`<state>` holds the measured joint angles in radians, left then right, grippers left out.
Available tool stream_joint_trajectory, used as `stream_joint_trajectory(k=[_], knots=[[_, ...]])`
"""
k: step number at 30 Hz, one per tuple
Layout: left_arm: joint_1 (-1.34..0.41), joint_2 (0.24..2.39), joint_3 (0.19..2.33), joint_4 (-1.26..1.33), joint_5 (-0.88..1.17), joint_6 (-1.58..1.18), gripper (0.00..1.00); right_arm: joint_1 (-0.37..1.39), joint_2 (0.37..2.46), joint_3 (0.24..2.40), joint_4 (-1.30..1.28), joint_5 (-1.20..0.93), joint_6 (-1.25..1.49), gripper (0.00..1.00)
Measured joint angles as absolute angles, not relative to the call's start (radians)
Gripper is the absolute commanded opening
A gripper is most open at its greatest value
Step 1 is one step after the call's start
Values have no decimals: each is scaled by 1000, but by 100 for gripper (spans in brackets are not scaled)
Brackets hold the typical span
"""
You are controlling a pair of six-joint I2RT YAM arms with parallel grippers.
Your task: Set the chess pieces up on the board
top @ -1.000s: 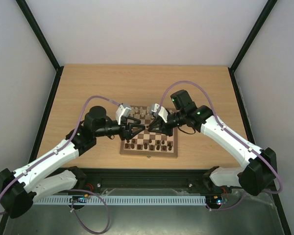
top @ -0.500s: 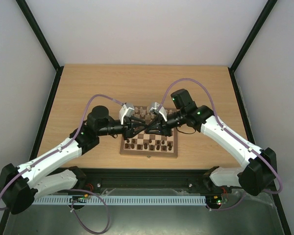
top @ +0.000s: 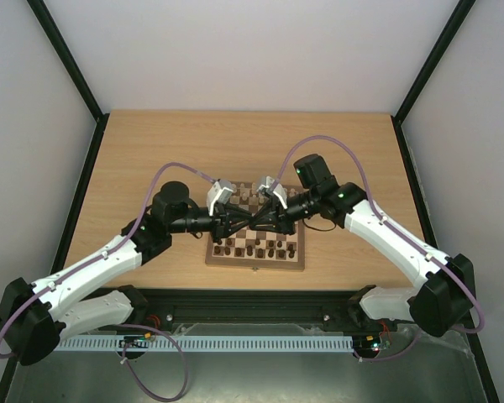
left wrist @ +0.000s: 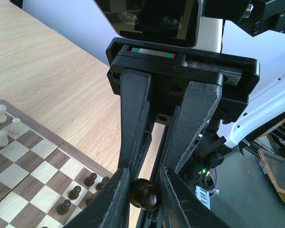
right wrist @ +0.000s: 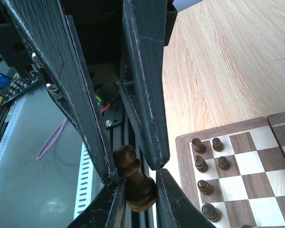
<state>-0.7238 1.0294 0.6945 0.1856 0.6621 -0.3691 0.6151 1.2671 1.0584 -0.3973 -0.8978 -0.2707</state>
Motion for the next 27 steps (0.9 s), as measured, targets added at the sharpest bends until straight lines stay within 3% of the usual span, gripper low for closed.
stream_joint_trajectory(k=[8, 10, 13, 19, 27], knots=[[-724, 1036, 694, 172, 670, -358, 12, 612, 1264, 1041, -390, -897, -260, 13], [-724, 1037, 694, 165, 667, -353, 12, 612, 1264, 1035, -385, -897, -256, 20], [-725, 1038, 701, 142, 644, -344, 10, 611, 1263, 1028, -376, -895, -250, 38], [-723, 1094, 725, 63, 546, -313, 10, 572, 1203, 922, -334, -860, -291, 56], [-730, 1185, 737, -37, 348, -250, 10, 400, 1132, 881, -355, -796, -286, 59]])
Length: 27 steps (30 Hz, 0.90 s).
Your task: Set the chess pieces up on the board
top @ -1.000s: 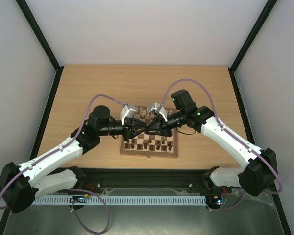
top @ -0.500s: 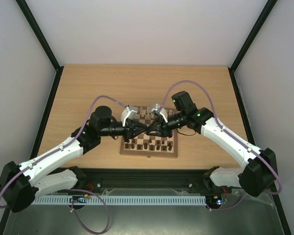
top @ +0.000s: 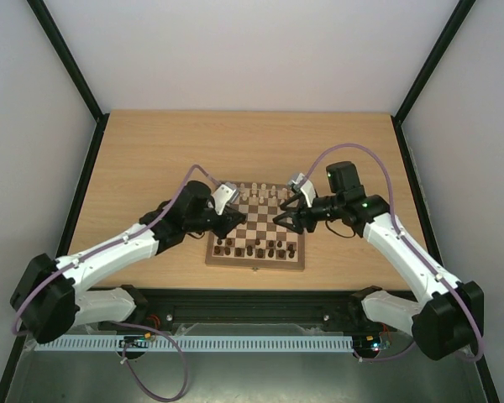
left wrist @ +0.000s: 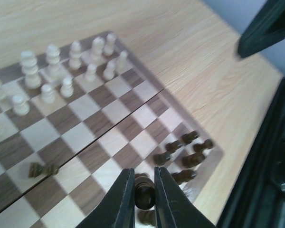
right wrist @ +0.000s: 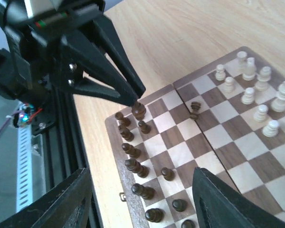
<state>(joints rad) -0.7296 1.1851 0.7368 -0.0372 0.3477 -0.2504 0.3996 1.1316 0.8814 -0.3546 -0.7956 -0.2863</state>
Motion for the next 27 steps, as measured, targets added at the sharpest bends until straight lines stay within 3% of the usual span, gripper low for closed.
stream_joint_trajectory(k=[10, 27], knots=[[-828, 1329, 794, -128, 156, -211, 12, 399, 1023, 777, -319, -622, -249, 62], [-883, 1558, 888, -181, 89, -203, 13, 398, 1023, 767, -309, -584, -252, 62]])
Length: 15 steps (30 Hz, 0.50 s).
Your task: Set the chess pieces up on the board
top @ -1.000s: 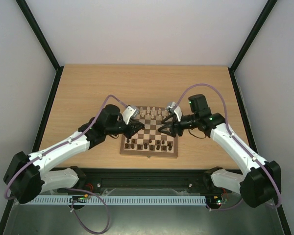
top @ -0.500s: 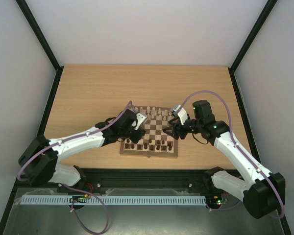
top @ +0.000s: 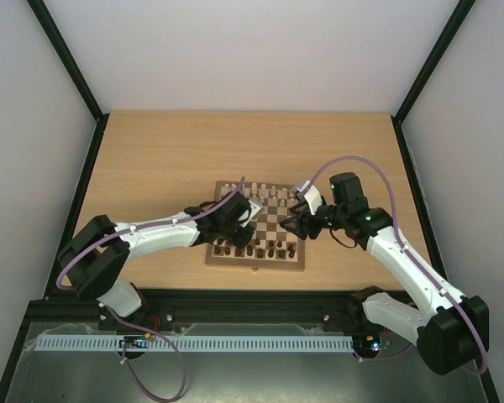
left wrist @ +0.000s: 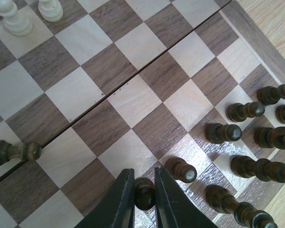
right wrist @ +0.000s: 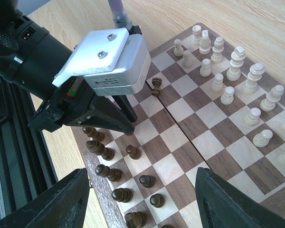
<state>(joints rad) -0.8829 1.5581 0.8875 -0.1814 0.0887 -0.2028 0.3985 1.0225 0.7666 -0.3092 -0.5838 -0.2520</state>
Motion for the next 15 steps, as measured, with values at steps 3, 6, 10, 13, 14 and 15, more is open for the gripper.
stream_joint_trajectory(k=[3, 6, 10, 13, 14, 15], knots=[[-883, 1565, 888, -194, 89, -201, 14, 398, 1023, 764, -309, -583, -255, 62], [-883, 1567, 888, -197, 92, -200, 14, 398, 1023, 764, -309, -583, -258, 62], [-884, 1575, 888, -199, 104, -197, 14, 398, 1023, 764, -309, -583, -262, 62], [-888, 1581, 888, -202, 113, -194, 14, 398, 1023, 763, -309, -583, -264, 63], [-889, 1583, 888, -202, 117, -194, 15, 398, 1023, 762, -309, -583, -265, 63], [-890, 1586, 889, -202, 120, -193, 15, 398, 1023, 762, -309, -583, -265, 63]])
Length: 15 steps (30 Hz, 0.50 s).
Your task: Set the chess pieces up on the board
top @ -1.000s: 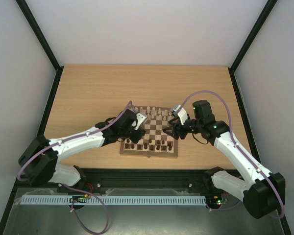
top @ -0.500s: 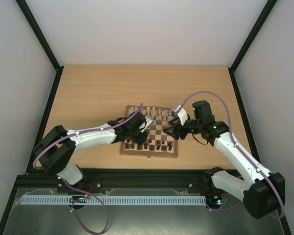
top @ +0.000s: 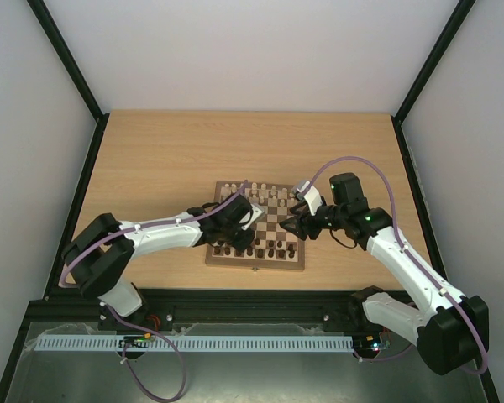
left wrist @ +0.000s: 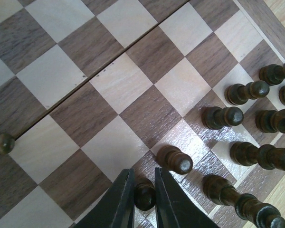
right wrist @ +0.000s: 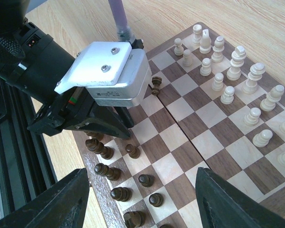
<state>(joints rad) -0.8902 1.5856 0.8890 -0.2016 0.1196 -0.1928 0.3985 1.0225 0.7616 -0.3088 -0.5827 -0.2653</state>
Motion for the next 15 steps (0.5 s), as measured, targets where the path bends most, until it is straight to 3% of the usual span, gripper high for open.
stream_joint_trajectory(k=[15], knots=[[-898, 1612, 900, -200, 138, -191, 16, 398, 1023, 759, -309, -583, -278, 63]])
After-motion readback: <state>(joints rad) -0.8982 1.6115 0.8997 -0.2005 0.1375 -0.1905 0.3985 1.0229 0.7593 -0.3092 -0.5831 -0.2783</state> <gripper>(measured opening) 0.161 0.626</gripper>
